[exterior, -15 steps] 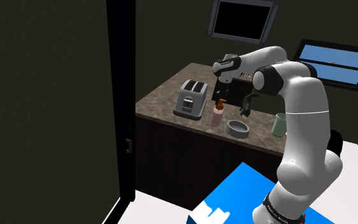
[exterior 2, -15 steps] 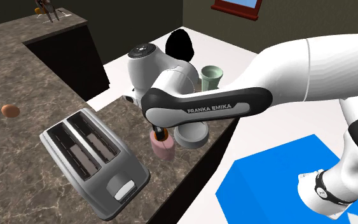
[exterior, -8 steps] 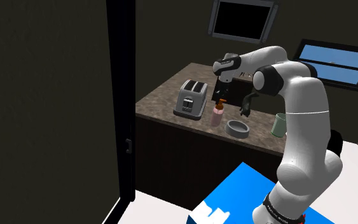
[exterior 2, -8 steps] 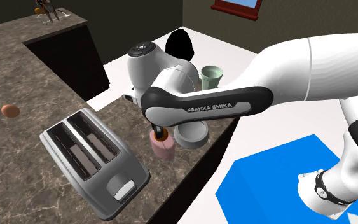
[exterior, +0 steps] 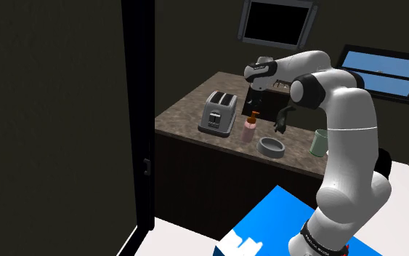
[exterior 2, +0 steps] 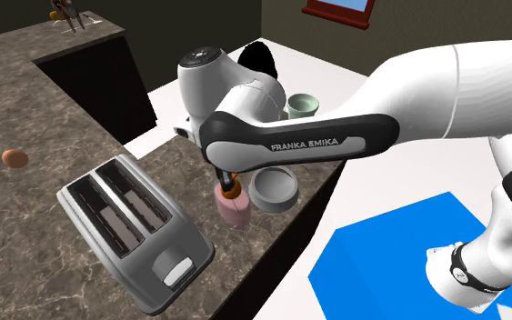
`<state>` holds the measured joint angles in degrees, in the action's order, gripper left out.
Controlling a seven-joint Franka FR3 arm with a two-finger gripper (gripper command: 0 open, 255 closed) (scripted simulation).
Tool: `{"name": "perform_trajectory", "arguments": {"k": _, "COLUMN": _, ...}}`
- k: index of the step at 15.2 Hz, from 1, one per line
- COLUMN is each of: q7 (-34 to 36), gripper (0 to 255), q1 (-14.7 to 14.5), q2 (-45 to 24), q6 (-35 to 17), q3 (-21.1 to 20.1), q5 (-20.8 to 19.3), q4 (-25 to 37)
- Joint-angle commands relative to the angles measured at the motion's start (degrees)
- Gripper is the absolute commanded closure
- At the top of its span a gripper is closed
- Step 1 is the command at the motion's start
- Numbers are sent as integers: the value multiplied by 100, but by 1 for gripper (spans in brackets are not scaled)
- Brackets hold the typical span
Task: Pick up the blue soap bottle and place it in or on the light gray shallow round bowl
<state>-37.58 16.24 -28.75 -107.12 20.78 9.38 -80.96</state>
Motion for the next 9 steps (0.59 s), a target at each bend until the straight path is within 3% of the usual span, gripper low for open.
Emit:
{"name": "perform_trajectory", "arguments": {"k": 1, "q7": 6, "gripper": 255, "q1": 12, "q2": 19, "q6": 150, "q3": 8, "q5": -10, "q4": 133}}
{"name": "perform_trajectory", "arguments": {"k": 9, "q7": 33, "gripper": 255, "q1": 60, "q2": 54, "q6": 747, "q3": 28, "q5": -35, "q4": 702}}
